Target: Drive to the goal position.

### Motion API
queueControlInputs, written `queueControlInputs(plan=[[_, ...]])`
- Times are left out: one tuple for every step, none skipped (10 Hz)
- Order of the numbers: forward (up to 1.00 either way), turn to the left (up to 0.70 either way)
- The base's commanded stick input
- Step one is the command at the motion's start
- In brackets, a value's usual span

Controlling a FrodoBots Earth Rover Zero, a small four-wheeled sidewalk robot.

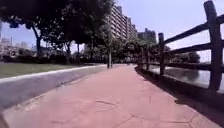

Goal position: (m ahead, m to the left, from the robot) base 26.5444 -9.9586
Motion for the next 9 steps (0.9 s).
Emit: queueControlInputs(plan=[[1.00, 0.01], [1.00, 0.00], [1.00, -0.02], [1.00, 0.01], [1.00, 0.01], [1.00, 0.01], [1.00, 0.01], [1.00, 0.01], [1.00, 0.01]])
